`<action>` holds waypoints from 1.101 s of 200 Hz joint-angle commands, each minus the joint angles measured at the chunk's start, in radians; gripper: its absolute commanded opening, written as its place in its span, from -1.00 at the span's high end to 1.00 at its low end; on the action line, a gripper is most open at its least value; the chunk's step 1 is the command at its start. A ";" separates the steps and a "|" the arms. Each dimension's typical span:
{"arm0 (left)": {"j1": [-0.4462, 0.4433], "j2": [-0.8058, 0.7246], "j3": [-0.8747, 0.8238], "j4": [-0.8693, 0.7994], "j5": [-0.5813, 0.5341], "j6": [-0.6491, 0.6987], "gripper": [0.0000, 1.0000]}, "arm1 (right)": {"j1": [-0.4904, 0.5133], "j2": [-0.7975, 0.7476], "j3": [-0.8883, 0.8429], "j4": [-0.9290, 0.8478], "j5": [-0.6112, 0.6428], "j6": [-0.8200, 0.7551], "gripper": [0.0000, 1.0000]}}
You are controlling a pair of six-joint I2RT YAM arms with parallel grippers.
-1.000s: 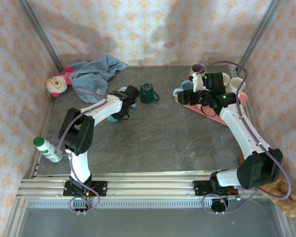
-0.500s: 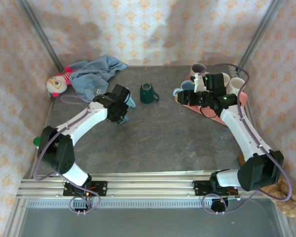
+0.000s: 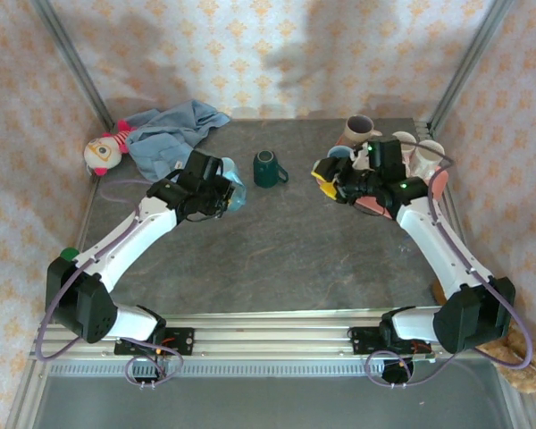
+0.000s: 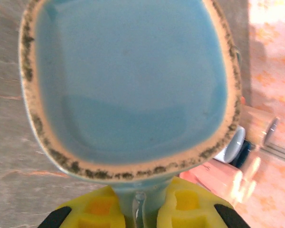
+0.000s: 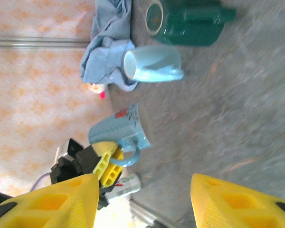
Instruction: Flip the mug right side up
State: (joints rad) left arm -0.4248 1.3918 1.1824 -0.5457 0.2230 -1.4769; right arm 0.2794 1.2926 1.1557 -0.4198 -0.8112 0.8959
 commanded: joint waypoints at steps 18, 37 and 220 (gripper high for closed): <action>-0.018 -0.010 0.075 0.136 0.061 0.001 1.00 | 0.070 0.027 0.020 0.165 -0.088 0.483 -0.12; -0.032 0.001 0.107 0.158 0.068 -0.011 1.00 | 0.108 0.043 0.037 0.204 -0.084 0.611 -0.11; -0.121 0.081 0.285 0.277 0.032 -0.111 1.00 | 0.192 0.057 -0.101 0.583 0.094 1.013 -0.03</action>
State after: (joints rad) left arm -0.5381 1.4918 1.4319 -0.3481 0.2806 -1.5742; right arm 0.4648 1.3586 1.0714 0.0692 -0.7830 1.8599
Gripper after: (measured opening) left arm 0.139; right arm 0.523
